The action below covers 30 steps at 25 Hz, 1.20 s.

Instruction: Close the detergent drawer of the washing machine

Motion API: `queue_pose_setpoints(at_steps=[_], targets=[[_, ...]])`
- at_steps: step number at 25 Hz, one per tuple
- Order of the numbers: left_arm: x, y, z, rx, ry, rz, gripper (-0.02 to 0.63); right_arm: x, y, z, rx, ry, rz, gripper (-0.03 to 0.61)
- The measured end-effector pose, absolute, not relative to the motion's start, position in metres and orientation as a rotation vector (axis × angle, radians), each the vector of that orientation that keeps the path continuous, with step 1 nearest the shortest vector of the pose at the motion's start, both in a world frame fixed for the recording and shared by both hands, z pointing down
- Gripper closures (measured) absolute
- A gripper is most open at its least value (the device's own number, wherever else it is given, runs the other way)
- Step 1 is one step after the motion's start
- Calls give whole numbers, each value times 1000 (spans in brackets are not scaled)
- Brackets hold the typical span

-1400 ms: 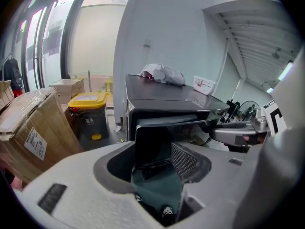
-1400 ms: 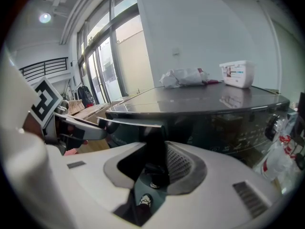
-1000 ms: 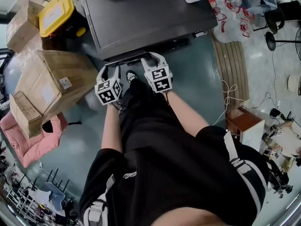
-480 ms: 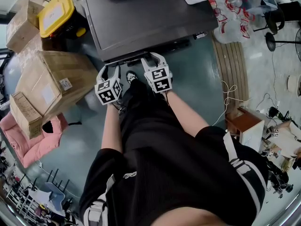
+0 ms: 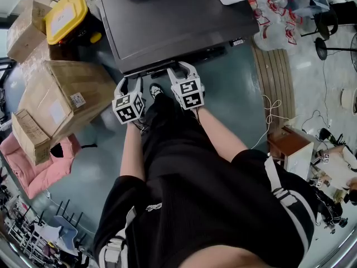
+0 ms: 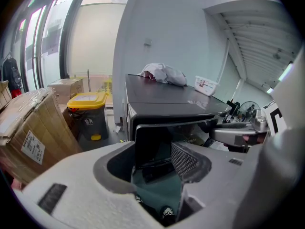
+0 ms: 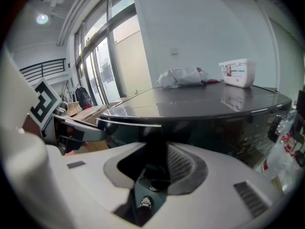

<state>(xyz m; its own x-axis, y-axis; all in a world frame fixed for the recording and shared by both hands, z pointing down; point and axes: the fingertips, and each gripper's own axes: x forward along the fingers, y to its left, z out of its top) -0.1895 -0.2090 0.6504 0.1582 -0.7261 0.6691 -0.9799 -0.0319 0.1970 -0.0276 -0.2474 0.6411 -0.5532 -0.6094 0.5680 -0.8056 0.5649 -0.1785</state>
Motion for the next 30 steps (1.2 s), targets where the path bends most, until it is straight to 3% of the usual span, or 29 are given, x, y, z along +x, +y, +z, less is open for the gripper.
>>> queue_pose_setpoints(at_steps=[16,22,30], targets=[[-191,-208,648,1807,-1643,489,379,-27,-247,640,1138,-2349,595,462],[-191,-209,635,1806,-1693,442,364,-30,-244,632,1132,-2374,600,417],[-191,-210,626,1793,-1748,499,364,-29,-250,619,1183,-2375,552,453]])
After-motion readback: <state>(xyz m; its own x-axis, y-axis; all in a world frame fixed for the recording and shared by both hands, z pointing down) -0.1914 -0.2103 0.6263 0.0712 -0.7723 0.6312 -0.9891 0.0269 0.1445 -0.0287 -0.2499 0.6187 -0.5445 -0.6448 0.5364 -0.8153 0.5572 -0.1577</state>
